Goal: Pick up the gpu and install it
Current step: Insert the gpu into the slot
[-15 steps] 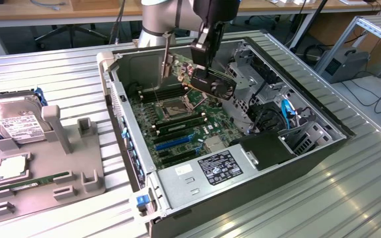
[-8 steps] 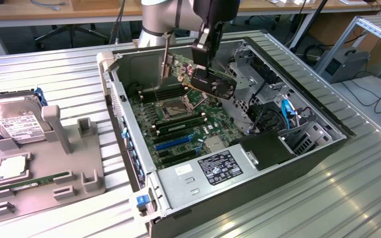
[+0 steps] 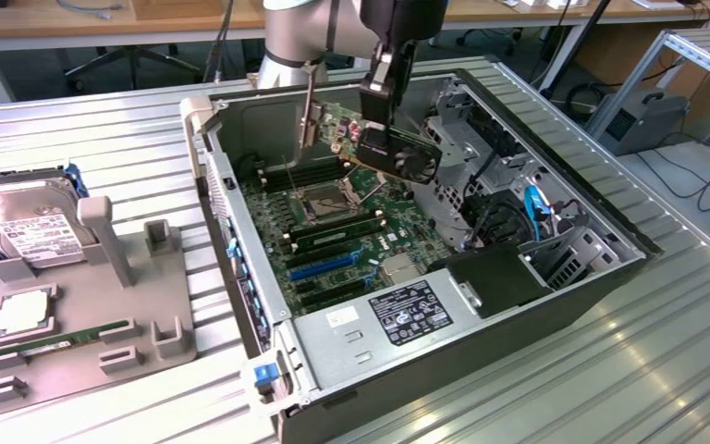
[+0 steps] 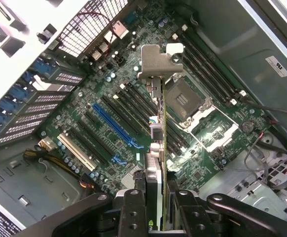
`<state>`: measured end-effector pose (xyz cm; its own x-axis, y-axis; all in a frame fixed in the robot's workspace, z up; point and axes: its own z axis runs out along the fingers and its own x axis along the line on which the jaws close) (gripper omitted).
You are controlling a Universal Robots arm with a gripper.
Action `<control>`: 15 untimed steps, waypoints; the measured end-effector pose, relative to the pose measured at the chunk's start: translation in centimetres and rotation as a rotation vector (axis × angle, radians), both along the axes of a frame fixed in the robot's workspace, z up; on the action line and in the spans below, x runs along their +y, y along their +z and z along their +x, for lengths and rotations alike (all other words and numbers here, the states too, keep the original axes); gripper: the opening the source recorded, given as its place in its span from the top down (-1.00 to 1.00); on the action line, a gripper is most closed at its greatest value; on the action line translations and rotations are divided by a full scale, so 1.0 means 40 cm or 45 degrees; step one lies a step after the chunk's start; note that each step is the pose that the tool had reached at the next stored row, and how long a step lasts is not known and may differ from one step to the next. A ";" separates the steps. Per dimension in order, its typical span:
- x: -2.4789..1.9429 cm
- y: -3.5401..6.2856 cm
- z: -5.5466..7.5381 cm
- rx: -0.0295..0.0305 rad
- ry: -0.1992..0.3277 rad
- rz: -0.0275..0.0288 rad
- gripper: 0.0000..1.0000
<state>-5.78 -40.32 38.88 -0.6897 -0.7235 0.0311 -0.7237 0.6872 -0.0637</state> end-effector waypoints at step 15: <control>0.000 0.000 0.000 0.0000 0.084 0.0000 0.47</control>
